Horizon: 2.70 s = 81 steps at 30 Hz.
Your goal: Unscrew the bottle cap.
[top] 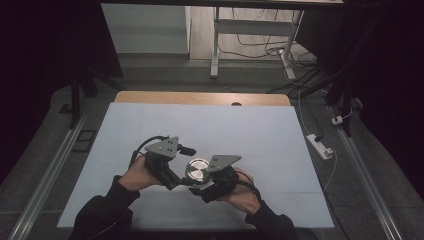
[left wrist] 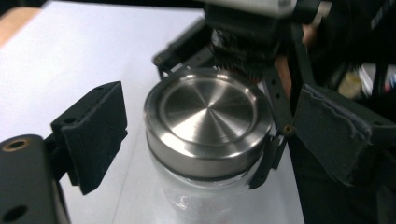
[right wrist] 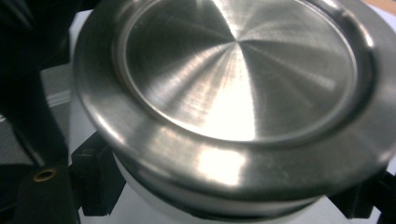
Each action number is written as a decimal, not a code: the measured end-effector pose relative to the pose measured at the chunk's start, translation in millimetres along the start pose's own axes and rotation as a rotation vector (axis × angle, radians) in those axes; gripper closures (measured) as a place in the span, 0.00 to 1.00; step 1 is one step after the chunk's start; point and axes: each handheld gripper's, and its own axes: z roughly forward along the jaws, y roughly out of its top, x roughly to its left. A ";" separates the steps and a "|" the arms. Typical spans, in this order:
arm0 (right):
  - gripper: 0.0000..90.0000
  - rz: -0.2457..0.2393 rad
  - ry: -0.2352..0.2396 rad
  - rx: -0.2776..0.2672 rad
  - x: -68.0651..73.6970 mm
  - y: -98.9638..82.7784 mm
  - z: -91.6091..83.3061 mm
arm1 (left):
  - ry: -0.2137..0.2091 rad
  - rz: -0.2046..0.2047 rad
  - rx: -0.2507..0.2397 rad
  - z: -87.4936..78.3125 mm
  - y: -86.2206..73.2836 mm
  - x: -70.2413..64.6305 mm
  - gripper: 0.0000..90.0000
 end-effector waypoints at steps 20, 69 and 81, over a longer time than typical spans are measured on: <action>0.16 0.068 -0.118 -0.011 -7.3 -3.2 -2.7 | 0.147 -0.200 -0.093 20.7 2.2 1.8 0.09; 0.17 0.074 -0.134 -0.047 -6.9 -0.9 -7.5 | 0.153 -0.203 -0.089 10.1 8.2 -0.5 0.08; 0.17 -0.045 0.058 -0.018 7.2 3.1 -2.6 | -0.075 -0.004 -0.015 6.0 -2.3 0.6 0.19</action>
